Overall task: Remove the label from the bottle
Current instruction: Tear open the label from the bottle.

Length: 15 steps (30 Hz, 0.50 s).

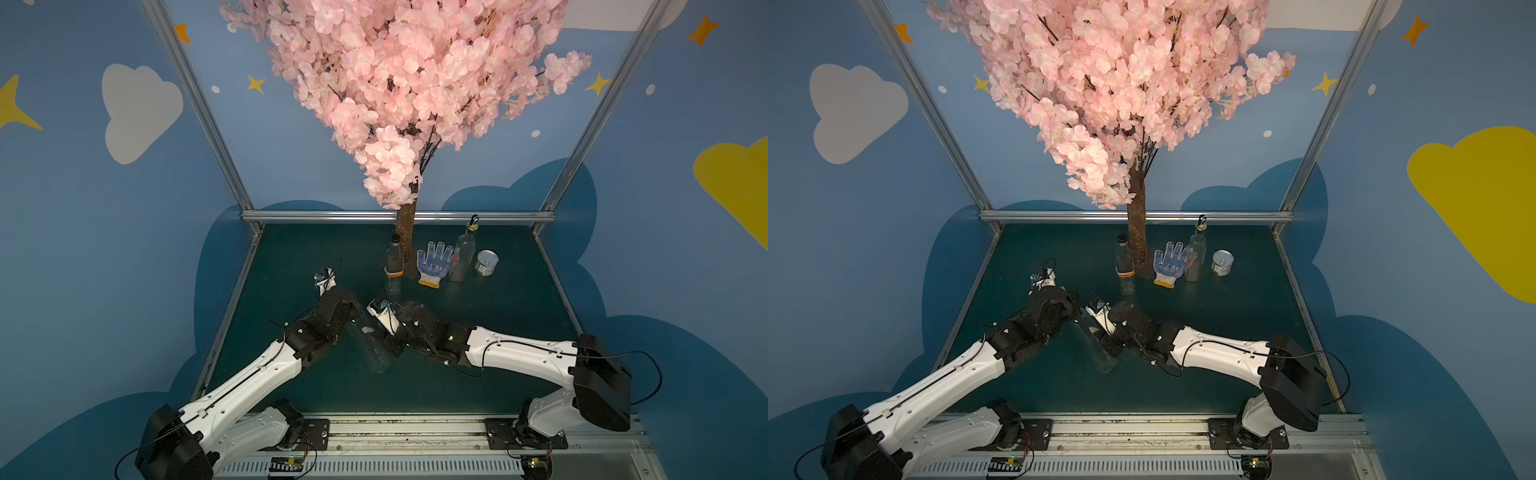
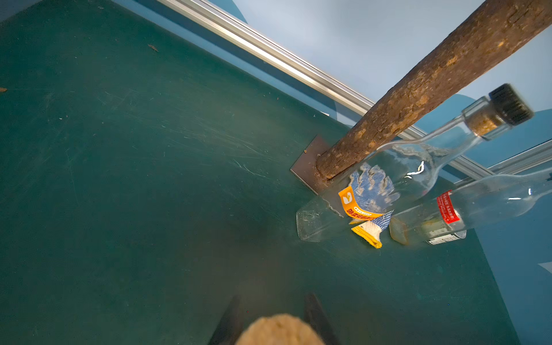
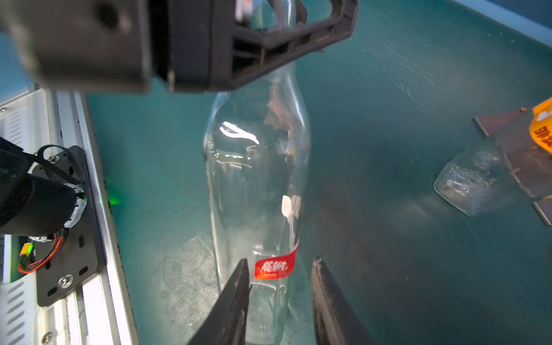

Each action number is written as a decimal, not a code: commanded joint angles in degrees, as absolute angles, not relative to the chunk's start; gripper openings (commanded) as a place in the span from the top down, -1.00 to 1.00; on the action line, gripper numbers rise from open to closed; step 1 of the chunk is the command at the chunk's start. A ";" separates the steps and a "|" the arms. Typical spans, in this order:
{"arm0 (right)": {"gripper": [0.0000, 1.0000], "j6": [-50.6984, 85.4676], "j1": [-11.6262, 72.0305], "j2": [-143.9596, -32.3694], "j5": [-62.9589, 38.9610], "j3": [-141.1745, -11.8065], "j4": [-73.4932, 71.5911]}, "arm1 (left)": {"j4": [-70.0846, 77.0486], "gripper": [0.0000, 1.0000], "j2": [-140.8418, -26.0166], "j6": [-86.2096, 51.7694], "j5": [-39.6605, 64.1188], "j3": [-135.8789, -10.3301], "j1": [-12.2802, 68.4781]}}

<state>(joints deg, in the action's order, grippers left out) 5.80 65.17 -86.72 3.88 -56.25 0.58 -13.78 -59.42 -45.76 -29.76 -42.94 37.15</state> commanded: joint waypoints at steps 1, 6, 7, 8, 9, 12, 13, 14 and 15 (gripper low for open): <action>0.30 6.69 65.82 -87.79 4.83 -57.28 -0.44 | -11.91 0.95 -58.67 -46.41 -31.55 -42.27 37.44; 0.31 7.27 66.38 -88.32 5.19 -57.47 -0.42 | -12.17 0.95 -58.45 -46.23 -31.86 -42.37 37.70; 0.31 7.42 66.47 -88.47 5.19 -57.50 -0.44 | -12.22 0.95 -58.37 -46.15 -31.98 -42.45 37.75; 0.30 7.46 66.61 -88.58 5.34 -57.61 -0.40 | -12.29 0.95 -58.38 -46.13 -32.06 -42.48 37.78; 0.30 7.39 66.74 -88.68 5.51 -57.70 -0.15 | -12.39 0.95 -58.36 -46.14 -32.12 -42.62 37.85; 0.30 7.40 67.06 -89.03 6.45 -58.08 0.22 | -12.56 0.95 -58.36 -46.14 -32.34 -42.62 38.05; 0.30 7.51 67.11 -89.15 6.72 -58.14 0.51 | -12.61 0.95 -58.38 -46.14 -32.47 -42.63 38.06; 0.30 7.75 67.21 -89.12 7.00 -58.12 0.61 | -12.66 0.96 -58.24 -46.14 -32.43 -42.69 38.08; 0.31 7.94 67.25 -89.21 7.03 -58.20 0.68 | -12.73 0.95 -58.19 -46.14 -32.51 -42.71 38.15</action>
